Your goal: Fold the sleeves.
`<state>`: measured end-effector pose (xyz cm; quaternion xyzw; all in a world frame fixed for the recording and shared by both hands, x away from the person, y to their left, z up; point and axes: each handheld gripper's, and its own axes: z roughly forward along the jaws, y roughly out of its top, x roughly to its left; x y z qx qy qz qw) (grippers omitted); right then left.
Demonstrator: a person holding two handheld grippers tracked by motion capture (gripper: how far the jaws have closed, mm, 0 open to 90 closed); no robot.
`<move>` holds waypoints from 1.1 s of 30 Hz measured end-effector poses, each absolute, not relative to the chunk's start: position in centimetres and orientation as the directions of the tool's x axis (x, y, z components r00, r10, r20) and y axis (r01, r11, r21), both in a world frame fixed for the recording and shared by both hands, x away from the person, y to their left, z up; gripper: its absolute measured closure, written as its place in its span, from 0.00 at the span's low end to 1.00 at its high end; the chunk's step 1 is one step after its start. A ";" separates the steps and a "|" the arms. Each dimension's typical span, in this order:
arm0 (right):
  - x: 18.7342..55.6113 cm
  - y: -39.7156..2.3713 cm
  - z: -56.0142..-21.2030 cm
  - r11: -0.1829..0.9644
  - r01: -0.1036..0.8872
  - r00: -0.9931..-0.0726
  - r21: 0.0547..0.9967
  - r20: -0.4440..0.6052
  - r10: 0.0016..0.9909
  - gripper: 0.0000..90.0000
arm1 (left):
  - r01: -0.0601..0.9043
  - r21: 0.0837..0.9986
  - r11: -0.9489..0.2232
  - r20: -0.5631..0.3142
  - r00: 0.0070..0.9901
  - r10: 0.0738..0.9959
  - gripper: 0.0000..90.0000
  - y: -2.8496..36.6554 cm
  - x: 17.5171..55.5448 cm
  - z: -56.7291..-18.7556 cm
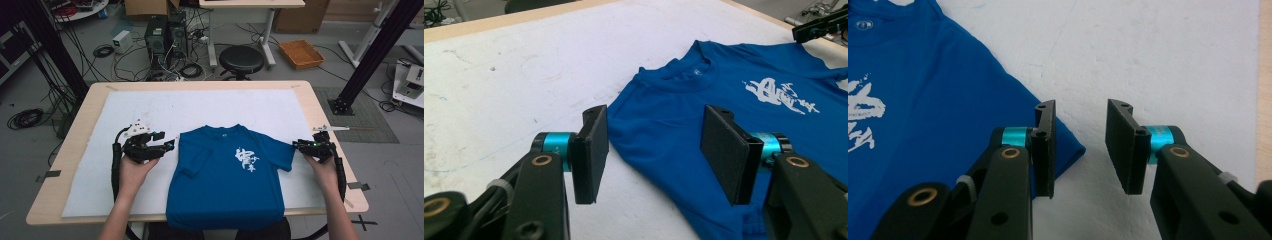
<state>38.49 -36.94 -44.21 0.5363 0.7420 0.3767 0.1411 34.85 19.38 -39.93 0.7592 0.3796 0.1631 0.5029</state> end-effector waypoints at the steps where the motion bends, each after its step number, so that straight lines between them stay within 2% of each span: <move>1: 38.5 -36.9 -44.3 0.145 0.694 -0.387 0.706 0.196 0.901 0.75 | 0.415 0.886 -0.205 -0.136 0.657 0.741 0.50 19.3 34.9 -40.0; 3: 38.6 -36.9 -44.4 0.150 0.695 -0.390 0.703 0.194 0.900 0.78 | 0.418 0.883 -0.211 -0.135 0.659 0.740 0.50 19.3 34.9 -40.1; 4: 38.7 -36.8 -44.6 0.161 0.695 -0.400 0.701 0.190 0.896 0.84 | 0.418 0.884 -0.211 -0.136 0.660 0.739 0.50 19.2 34.9 -40.1; 5: 38.7 -36.8 -44.6 0.161 0.695 -0.400 0.701 0.190 0.896 0.84 | 0.417 0.884 -0.213 -0.132 0.657 0.742 0.50 19.2 34.9 -40.1; 6: 38.6 -36.8 -44.6 0.166 0.696 -0.411 0.699 0.197 0.890 0.96 | 0.418 0.884 -0.212 -0.132 0.656 0.743 0.50 19.2 34.9 -40.0; 8: 38.6 -36.8 -44.6 0.167 0.695 -0.415 0.700 0.200 0.888 0.99 | 0.416 0.886 -0.206 -0.134 0.655 0.743 0.50 19.1 34.8 -40.0; 19: 37.2 -35.3 -41.7 0.165 0.671 -0.433 0.722 0.202 0.879 0.99 | 0.408 0.889 -0.206 -0.134 0.664 0.736 0.50 19.0 35.1 -39.7; 26: 36.3 -30.9 -39.0 0.221 0.643 -0.472 0.734 0.151 0.869 0.99 | 0.408 0.888 -0.213 -0.126 0.661 0.739 0.50 18.9 35.2 -39.5; 28: 35.8 -28.5 -38.1 0.253 0.621 -0.492 0.742 0.117 0.863 1.00 | 0.412 0.888 -0.205 -0.133 0.655 0.744 0.50 19.0 35.2 -39.6; 33: 35.7 -25.3 -37.5 0.273 0.607 -0.514 0.747 0.106 0.851 1.00 | 0.419 0.885 -0.204 -0.139 0.656 0.742 0.50 19.2 35.2 -39.6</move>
